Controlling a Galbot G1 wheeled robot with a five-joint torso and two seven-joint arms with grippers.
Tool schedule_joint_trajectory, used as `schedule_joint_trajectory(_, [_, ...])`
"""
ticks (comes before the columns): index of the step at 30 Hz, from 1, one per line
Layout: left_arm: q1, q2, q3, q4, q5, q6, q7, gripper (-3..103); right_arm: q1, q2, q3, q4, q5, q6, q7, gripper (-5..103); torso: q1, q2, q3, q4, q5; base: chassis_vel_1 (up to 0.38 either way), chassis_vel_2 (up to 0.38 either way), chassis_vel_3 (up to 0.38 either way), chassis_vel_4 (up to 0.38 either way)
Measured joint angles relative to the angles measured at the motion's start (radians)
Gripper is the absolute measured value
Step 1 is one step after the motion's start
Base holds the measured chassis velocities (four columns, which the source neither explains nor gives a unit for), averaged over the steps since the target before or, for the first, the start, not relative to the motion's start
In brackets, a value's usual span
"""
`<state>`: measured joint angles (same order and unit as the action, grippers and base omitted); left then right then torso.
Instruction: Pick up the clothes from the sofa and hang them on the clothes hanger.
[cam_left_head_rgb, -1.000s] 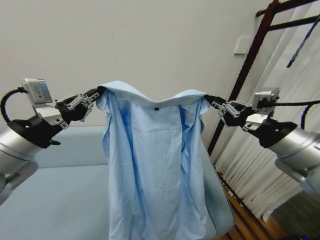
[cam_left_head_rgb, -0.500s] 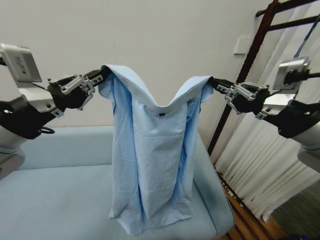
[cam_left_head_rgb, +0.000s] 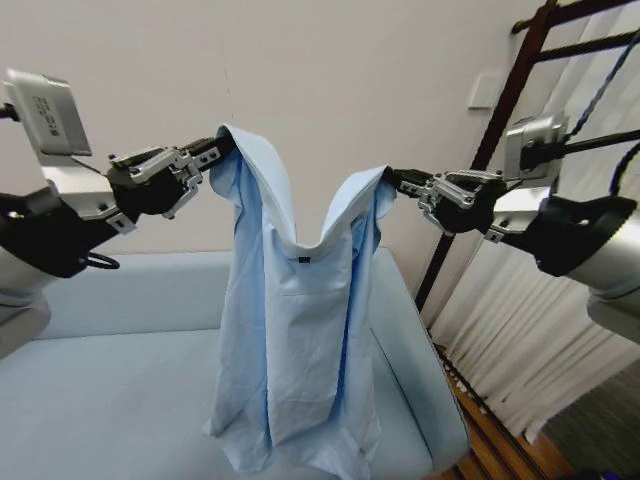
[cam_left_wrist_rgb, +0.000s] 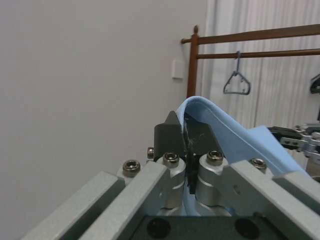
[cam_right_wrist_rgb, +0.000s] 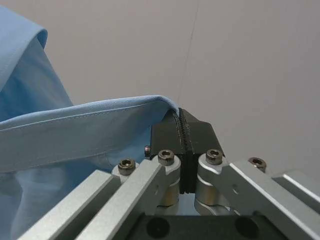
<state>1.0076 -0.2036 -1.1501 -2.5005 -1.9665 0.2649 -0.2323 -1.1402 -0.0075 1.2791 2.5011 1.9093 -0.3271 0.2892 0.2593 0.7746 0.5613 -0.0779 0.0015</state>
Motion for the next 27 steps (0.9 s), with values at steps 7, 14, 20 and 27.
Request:
schedule_joint_trajectory(7, [0.055, -0.134, 0.169, 0.001, -0.084, 0.118, -0.238, 0, -0.034, 0.092, -0.202, -0.001, -0.131, -0.078, 0.01, 2, 0.0, 0.0, 0.0, 0.0, 0.0001, 0.0, 0.0, 0.0, 0.0])
schedule_joint_trajectory(14, [0.072, -0.221, 0.247, 0.002, -0.178, 0.172, -0.406, 0, -0.07, 0.143, -0.262, -0.002, -0.213, -0.143, 0.073, 2, 0.0, 0.0, 0.0, 0.0002, -0.0004, 0.0, 0.0, 0.0, 0.0])
schedule_joint_trajectory(20, [0.064, -0.28, 0.414, 0.003, 0.022, 0.216, -0.302, 0, -0.086, 0.214, -0.474, -0.003, -0.412, -0.153, 0.05, 2, 0.0, 0.0, 0.0, -0.0002, 0.0002, 0.0, 0.0, 0.0, 0.0])
schedule_joint_trajectory(27, [0.039, -0.338, 0.616, 0.142, 0.342, 0.204, -0.21, 0, -0.05, 0.299, -0.708, -0.056, -0.729, -0.059, -0.034, 2, 0.0, 0.0, 0.0, 0.0, -0.0004, 0.0, 0.0, 0.0, 0.0])
